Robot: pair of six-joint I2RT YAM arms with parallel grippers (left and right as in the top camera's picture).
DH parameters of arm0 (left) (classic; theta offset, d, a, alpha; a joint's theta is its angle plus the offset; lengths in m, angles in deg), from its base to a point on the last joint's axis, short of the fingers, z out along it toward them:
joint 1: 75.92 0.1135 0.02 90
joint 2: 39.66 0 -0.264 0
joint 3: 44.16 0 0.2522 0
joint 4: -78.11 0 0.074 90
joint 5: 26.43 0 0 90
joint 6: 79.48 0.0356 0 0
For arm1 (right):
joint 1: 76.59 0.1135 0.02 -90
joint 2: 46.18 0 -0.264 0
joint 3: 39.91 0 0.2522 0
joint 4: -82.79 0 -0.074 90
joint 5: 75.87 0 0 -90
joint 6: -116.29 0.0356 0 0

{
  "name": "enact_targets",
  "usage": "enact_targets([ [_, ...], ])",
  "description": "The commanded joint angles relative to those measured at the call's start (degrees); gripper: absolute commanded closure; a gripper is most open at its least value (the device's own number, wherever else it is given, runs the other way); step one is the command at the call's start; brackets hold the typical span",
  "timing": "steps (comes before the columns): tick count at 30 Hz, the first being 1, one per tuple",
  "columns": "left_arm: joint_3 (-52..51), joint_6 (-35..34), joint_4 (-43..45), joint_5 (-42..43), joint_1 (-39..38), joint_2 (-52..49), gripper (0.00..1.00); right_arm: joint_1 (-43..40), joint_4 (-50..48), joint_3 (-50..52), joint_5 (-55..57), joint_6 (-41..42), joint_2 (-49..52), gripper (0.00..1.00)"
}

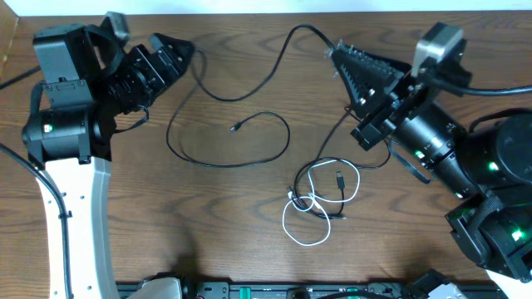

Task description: Untangle cables

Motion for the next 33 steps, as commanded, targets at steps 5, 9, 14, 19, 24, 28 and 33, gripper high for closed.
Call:
enact_targets([
  [5,0.42,8.09,1.60,27.91,-1.31,0.39,0.12,-0.22,-13.29,-0.33,0.11,4.20,1.57,0.99],
  [9,0.42,9.92,1.51,28.11,-2.60,0.39,0.12,-0.22,-21.31,-0.33,0.13,4.17,2.32,0.99],
  [14,0.42,10.21,-0.72,20.00,-2.67,0.39,0.12,-0.22,-16.04,-0.33,1.40,4.13,2.01,0.99],
  [19,-0.17,10.16,-6.93,-0.42,-5.20,0.17,0.12,-0.22,0.94,-0.33,16.13,4.17,2.21,0.99],
  [24,-0.28,9.20,-6.38,-3.63,-10.51,-3.02,0.12,-0.22,11.10,-0.33,23.41,7.17,2.51,0.74],
  [28,2.60,8.96,-7.58,-3.58,-14.10,-8.85,0.07,-0.22,15.23,-0.33,25.51,8.85,2.32,0.34],
  [33,14.88,11.61,-14.75,-4.63,-17.03,-19.87,0.05,-0.50,21.33,-0.33,27.39,8.87,1.81,0.01],
])
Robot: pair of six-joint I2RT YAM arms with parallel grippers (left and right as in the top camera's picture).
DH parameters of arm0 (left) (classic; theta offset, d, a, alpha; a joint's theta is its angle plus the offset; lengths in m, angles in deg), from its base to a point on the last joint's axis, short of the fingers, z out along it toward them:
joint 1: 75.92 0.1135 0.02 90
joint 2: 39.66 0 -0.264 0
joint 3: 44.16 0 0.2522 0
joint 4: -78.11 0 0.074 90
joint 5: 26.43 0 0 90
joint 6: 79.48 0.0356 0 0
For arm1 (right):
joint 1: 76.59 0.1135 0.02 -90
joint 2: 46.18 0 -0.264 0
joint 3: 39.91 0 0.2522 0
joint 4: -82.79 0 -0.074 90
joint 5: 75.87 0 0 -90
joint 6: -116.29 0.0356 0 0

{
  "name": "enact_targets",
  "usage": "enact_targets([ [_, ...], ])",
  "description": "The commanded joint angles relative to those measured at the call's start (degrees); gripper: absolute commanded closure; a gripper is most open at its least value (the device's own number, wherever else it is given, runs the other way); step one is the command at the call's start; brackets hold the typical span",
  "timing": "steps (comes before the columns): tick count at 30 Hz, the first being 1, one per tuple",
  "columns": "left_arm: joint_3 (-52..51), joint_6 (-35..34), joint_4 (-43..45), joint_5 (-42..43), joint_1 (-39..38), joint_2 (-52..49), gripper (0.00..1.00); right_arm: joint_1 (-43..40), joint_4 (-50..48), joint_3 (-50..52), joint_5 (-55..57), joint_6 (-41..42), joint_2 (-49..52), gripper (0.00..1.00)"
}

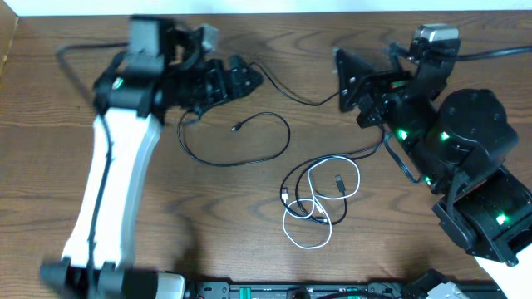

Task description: Untangle cables

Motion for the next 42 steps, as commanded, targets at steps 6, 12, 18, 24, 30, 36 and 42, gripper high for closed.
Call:
enact_targets([
  [6,13.92,-5.33,-0.79,-19.28,-6.32,-15.32,0.05,-2.27,15.23,-0.28,4.74,3.34,-0.96,0.01],
  [12,13.88,-11.93,4.35,-20.33,-11.69,-24.87,0.04,-3.76,24.57,-0.28,4.74,3.54,-0.96,0.01],
  [18,13.88,-20.87,7.93,-20.31,-15.43,-33.77,0.04,-4.31,28.61,-0.28,4.74,3.52,-1.18,0.01],
  [24,13.88,-23.56,15.67,-20.33,-18.16,-39.47,0.11,-4.31,29.31,-0.28,4.70,3.52,-1.16,0.01],
  [30,13.86,-24.06,19.89,-22.43,-20.00,-41.66,0.26,-4.31,30.64,-0.28,4.76,3.50,-1.16,0.01],
  [36,13.84,-24.00,19.71,-22.45,-21.64,-41.77,0.26,-4.31,31.47,-0.28,4.76,3.50,-1.05,0.01],
  [42,13.84,-24.00,19.71,-26.16,-21.92,-41.77,0.36,-4.31,32.02,-0.26,4.74,3.50,-0.96,0.01],
])
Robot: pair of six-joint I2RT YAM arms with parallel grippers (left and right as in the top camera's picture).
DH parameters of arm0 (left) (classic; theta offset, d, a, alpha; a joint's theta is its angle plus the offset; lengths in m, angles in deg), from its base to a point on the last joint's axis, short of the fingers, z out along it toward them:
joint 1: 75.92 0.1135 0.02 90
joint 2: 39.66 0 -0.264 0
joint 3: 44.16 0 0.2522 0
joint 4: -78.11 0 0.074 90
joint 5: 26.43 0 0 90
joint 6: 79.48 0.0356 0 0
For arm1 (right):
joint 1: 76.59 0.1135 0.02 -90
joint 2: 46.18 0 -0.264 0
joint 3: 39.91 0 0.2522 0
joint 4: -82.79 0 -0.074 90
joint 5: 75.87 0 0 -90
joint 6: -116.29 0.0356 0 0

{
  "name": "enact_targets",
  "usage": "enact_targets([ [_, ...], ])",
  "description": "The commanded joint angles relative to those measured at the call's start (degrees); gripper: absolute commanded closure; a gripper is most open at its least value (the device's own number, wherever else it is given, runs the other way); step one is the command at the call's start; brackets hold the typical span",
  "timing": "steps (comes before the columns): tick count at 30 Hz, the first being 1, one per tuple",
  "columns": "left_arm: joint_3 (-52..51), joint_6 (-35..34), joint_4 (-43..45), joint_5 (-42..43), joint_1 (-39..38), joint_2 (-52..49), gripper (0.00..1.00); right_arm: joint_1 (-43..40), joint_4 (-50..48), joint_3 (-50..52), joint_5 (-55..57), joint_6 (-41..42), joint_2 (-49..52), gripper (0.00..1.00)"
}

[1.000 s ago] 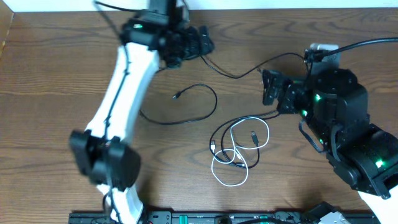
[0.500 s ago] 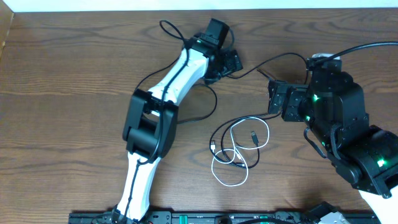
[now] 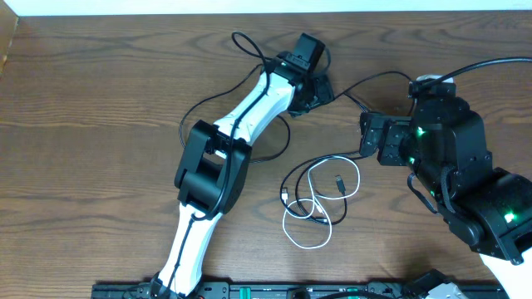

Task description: Untangle cables

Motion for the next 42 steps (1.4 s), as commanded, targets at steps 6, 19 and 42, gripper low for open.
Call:
enact_targets([
  [6,0.52,-0.35,0.22,-6.43,0.15,-0.57,0.53,-0.28,0.72,-0.31,0.87,0.57,-0.57,0.01],
  [19,0.52,0.02,-0.02,-3.34,0.55,0.48,0.92,-0.28,1.64,-0.31,1.38,0.28,-0.57,0.01],
  [42,0.52,0.11,22.77,-2.08,8.04,38.47,0.93,-0.28,5.62,-0.31,6.69,0.15,-0.57,0.01],
])
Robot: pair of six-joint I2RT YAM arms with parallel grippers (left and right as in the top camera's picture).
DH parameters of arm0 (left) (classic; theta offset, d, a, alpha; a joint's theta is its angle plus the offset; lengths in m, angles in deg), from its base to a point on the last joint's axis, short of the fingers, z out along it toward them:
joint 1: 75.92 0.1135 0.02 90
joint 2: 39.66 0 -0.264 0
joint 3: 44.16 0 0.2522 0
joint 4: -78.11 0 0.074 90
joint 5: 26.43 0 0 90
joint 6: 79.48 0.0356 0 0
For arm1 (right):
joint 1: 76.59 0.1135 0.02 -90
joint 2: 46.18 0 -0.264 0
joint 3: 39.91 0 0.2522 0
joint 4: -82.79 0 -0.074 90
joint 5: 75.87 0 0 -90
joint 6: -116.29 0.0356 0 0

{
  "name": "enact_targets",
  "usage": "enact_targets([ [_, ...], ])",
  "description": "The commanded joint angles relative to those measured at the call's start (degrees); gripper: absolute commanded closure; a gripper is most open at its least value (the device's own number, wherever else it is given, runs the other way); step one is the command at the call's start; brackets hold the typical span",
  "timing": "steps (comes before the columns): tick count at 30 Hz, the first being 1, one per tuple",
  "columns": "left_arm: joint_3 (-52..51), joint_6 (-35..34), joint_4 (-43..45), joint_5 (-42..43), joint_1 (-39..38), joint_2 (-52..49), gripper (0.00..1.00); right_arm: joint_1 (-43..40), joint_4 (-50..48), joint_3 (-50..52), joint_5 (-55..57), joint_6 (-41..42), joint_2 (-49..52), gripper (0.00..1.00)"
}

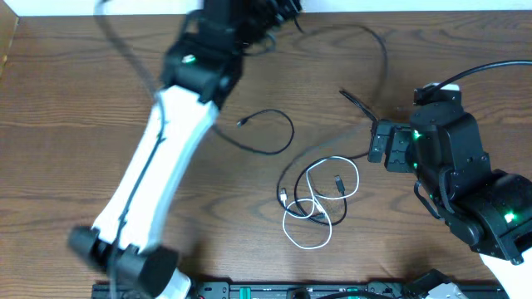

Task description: Untangle cables

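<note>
A long black cable (384, 60) arcs across the back of the table. Its loop (285, 139) lies mid-table, with a plug end (241, 123) pointing left. My left gripper (276, 12), blurred at the far edge, looks shut on the cable's raised stretch. At the right, my right gripper (373, 144) points left and appears shut on the same cable where it comes down. From there the cable runs into a knot with a white cable (309, 218) in front of the centre.
My left arm (158, 158) stretches diagonally from the near left edge to the far middle of the wooden table (66, 100). The right arm's base (490, 208) fills the right side. A rail (274, 291) runs along the near edge.
My left gripper has moved from the middle back to the far edge and further left, and the black cable now rises in a wide arc. My right gripper has barely shifted.
Both grippers first stood at the back corners, the right one wide open. The left then reached rightward along the black cable while the right came down to the tangle's right side. Now the left holds the cable up at the far edge.
</note>
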Motion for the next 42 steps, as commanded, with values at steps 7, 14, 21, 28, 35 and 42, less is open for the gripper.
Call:
enact_targets([
  [7,0.61,0.07,22.05,-0.28,4.63,9.99,0.92,-0.28,1.60,-0.31,1.46,0.17,-0.57,0.01],
  [14,2.29,0.09,24.02,-8.72,10.82,14.49,0.93,-0.28,2.64,-0.31,-2.38,0.17,-0.55,0.01],
  [21,11.34,-1.07,23.89,-11.56,17.64,13.14,0.93,-0.28,2.40,1.03,-6.67,-0.04,0.94,0.01],
  [28,23.74,-4.02,20.13,-12.24,18.14,8.57,0.92,-0.20,-5.01,8.46,-19.06,-0.07,7.23,0.01],
  [35,25.99,-3.58,13.55,-12.46,18.14,7.39,0.93,-0.11,-17.64,17.09,-38.12,-5.95,16.48,0.01],
  [42,25.99,0.59,6.93,-12.46,18.14,7.39,0.92,-0.11,-19.41,19.91,-41.72,-5.75,27.80,0.10],
])
